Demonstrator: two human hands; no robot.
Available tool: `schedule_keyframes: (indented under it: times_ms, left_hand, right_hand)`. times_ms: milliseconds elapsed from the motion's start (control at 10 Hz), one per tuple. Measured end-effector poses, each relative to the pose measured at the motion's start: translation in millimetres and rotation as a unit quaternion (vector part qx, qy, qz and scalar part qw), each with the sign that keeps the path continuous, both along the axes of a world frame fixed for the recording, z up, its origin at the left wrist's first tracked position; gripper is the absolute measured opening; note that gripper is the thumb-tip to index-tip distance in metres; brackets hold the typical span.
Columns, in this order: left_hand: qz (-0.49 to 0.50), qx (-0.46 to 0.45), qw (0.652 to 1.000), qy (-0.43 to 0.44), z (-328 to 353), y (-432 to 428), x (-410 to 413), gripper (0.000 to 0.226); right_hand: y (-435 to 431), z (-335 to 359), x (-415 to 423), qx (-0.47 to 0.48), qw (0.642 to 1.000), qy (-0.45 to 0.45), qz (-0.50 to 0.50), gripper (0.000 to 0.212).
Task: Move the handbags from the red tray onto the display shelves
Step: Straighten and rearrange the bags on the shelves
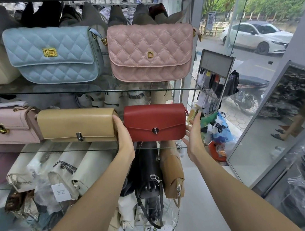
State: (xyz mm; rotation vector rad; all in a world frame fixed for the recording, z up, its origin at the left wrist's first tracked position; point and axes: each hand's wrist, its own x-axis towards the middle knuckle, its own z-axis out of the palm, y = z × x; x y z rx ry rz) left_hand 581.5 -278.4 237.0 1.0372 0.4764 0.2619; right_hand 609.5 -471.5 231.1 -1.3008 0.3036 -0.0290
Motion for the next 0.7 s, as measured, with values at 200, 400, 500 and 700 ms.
schedule_keyframes:
  times_ms: [200,400,500,700]
  left_hand:
    - [-0.009,0.035,0.999,-0.017,-12.7,9.1,0.0,0.141]
    - [-0.033,0.043,0.998,-0.021,-11.1,12.1,-4.4,0.132]
    - [-0.045,0.046,0.998,-0.018,-7.5,12.4,-7.7,0.121]
    - [-0.086,0.084,0.993,0.022,-10.9,18.2,-9.7,0.148]
  right_hand:
    - [12.2,2.2,-9.1,-0.022,1.000,-0.005,-0.014,0.099]
    - [10.0,3.4,-8.2,-0.008,1.000,-0.021,0.005,0.068]
    - [11.6,6.3,-11.3,-0.014,1.000,-0.024,0.007,0.065]
    - [12.1,11.3,-20.0,-0.055,0.998,-0.025,-0.004,0.054]
